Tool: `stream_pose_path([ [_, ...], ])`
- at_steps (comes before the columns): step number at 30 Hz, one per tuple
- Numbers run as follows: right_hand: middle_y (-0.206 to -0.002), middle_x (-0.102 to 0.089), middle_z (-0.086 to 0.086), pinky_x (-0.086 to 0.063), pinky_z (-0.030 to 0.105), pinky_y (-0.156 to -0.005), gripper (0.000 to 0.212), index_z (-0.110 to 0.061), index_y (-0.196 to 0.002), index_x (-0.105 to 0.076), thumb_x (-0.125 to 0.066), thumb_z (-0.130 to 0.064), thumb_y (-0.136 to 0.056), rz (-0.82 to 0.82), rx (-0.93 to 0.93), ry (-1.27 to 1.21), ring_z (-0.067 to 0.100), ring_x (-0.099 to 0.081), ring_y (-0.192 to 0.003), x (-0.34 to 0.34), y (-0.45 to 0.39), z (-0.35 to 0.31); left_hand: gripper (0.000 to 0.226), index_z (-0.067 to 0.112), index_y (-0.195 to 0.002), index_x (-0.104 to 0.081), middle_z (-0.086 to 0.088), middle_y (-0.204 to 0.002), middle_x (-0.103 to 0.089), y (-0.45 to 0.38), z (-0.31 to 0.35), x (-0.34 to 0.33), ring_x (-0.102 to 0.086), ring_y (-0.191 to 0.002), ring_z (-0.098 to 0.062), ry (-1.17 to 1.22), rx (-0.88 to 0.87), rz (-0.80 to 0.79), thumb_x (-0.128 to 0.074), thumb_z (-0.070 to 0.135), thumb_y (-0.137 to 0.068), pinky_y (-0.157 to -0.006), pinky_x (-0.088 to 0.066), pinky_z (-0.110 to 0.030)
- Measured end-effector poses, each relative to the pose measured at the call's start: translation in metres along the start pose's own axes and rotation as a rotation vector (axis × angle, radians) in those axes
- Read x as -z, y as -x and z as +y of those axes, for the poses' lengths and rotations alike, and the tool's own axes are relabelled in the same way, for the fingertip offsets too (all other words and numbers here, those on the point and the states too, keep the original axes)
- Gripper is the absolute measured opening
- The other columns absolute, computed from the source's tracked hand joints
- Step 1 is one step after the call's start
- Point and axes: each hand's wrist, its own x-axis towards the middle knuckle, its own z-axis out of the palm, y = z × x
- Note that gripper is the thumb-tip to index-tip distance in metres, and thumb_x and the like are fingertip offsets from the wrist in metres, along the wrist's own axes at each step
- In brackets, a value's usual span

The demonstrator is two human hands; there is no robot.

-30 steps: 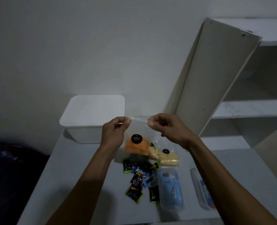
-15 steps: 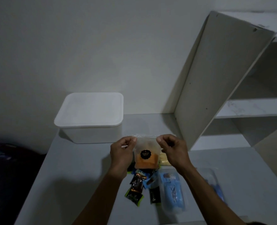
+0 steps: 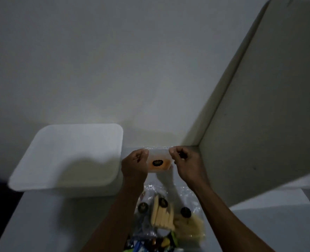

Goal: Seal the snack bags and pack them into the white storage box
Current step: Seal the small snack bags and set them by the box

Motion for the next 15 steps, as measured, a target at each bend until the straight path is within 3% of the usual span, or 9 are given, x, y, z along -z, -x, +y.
stream_pose_path([
  [4,-0.080,-0.074,0.001,-0.054,0.026,-0.072,0.008,-0.014,-0.083,-0.074,-0.072,-0.019,-0.088,0.015,-0.042,-0.031,0.011,-0.067,-0.077,-0.030,-0.049,0.033,0.005,0.025,-0.084,-0.072,0.004,-0.080,-0.071,-0.049,-0.021,-0.027,-0.065,-0.075,-0.009,-0.001,0.073,0.133,-0.073,0.020,-0.086,-0.056,-0.045,-0.008],
  [8,-0.076,-0.073,0.000,-0.050,0.016,-0.067,0.009,-0.020,-0.076,-0.073,-0.075,-0.019,-0.086,0.055,-0.056,-0.043,0.008,-0.064,-0.072,-0.053,-0.079,0.058,0.012,0.015,-0.097,-0.074,0.000,-0.084,-0.069,-0.086,-0.036,-0.043,-0.063,-0.077,-0.011,-0.041,0.118,0.217,-0.072,0.018,-0.086,-0.053,-0.038,0.000],
  [13,-0.076,-0.073,-0.003,-0.054,0.023,-0.072,0.010,-0.017,-0.079,-0.073,-0.077,-0.025,-0.084,0.089,-0.097,-0.039,0.013,-0.067,-0.076,-0.069,-0.103,0.074,0.010,0.012,-0.093,-0.075,-0.001,-0.085,-0.070,-0.111,-0.048,-0.057,-0.066,-0.088,-0.017,-0.048,0.136,0.267,-0.072,0.013,-0.083,-0.070,-0.046,-0.019],
  [15,-0.076,-0.072,-0.004,-0.055,0.028,-0.074,0.010,-0.019,-0.080,-0.073,-0.077,-0.027,-0.083,0.122,-0.109,-0.041,0.012,-0.067,-0.076,-0.073,-0.108,0.077,0.008,0.011,-0.088,-0.073,-0.004,-0.082,-0.068,-0.117,-0.047,-0.062,-0.065,-0.082,-0.018,-0.006,0.145,0.290,-0.073,0.007,-0.082,-0.068,-0.049,-0.015],
])
